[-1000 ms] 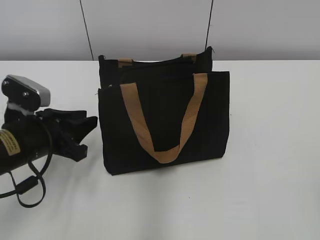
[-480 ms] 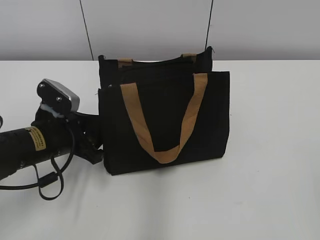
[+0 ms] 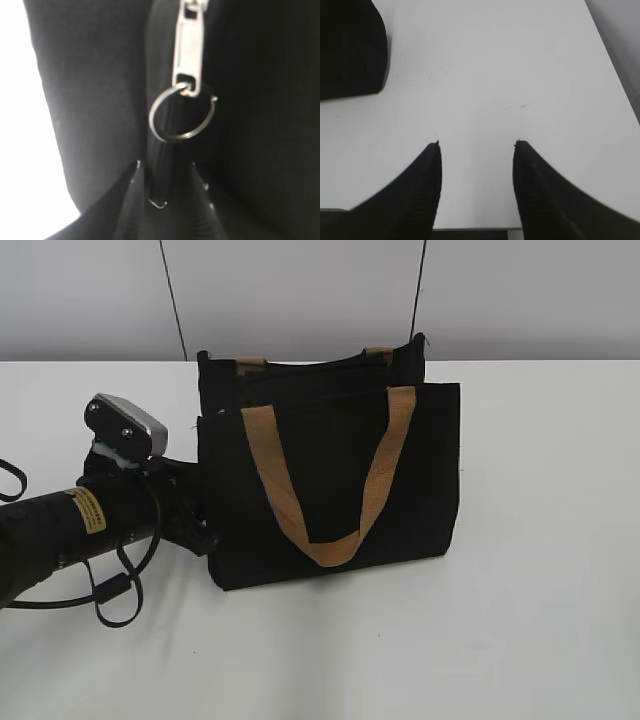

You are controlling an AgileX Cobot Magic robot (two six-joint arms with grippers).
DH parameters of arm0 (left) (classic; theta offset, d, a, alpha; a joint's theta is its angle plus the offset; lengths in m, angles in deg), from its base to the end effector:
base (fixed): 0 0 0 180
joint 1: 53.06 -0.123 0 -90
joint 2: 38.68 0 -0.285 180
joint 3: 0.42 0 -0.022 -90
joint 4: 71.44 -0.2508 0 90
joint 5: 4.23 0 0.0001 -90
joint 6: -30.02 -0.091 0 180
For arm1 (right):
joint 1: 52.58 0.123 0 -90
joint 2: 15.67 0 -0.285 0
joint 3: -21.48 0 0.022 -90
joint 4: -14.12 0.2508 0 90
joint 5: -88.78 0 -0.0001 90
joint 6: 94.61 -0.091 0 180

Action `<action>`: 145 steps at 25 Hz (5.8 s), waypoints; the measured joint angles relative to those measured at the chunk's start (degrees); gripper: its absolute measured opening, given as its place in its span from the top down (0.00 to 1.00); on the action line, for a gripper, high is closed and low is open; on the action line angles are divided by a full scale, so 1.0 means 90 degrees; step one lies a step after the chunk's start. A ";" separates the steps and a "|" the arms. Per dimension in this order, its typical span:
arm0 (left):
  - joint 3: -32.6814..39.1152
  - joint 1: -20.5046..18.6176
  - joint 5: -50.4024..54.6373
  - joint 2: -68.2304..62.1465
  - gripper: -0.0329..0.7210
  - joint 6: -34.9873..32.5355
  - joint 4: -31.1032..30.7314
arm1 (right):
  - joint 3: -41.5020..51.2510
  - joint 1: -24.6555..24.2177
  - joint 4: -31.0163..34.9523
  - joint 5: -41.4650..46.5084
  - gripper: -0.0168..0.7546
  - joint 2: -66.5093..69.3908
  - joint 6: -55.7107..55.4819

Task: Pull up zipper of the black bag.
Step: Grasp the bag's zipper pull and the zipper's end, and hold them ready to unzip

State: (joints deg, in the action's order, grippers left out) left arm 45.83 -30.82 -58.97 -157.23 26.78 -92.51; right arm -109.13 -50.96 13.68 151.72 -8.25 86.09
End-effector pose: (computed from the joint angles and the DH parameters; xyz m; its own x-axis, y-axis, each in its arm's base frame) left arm 0.2711 -0.1397 0.1045 -0.1660 0.3487 -0.9224 0.6848 0.7138 0.1466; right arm -0.0058 -0.0008 0.2703 -0.4956 -0.0297 -0.8680 -0.0301 0.9994 -0.0170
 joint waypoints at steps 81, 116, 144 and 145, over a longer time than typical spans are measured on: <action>0.0006 0.0013 0.1301 0.3011 0.97 0.1055 0.0026 | -0.4338 0.3426 0.4434 -0.3268 0.50 0.9918 0.6152; 0.0006 0.0013 0.1276 0.3011 0.97 0.1096 0.0021 | -0.5426 0.3554 0.5195 -0.3908 0.98 1.1584 0.6158; 0.0006 0.0013 0.2429 0.3011 0.97 0.0950 0.0888 | -0.5432 0.3387 0.4977 -0.3716 0.97 1.1369 0.6184; 0.0006 0.0013 0.2380 0.3011 0.97 0.0950 0.0882 | -0.5432 0.3387 0.4999 -0.3716 0.93 1.1369 0.6191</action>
State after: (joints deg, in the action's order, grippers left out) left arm 45.88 -30.70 -37.54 -130.12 35.33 -84.58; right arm -158.02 -20.48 58.68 118.27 94.07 141.81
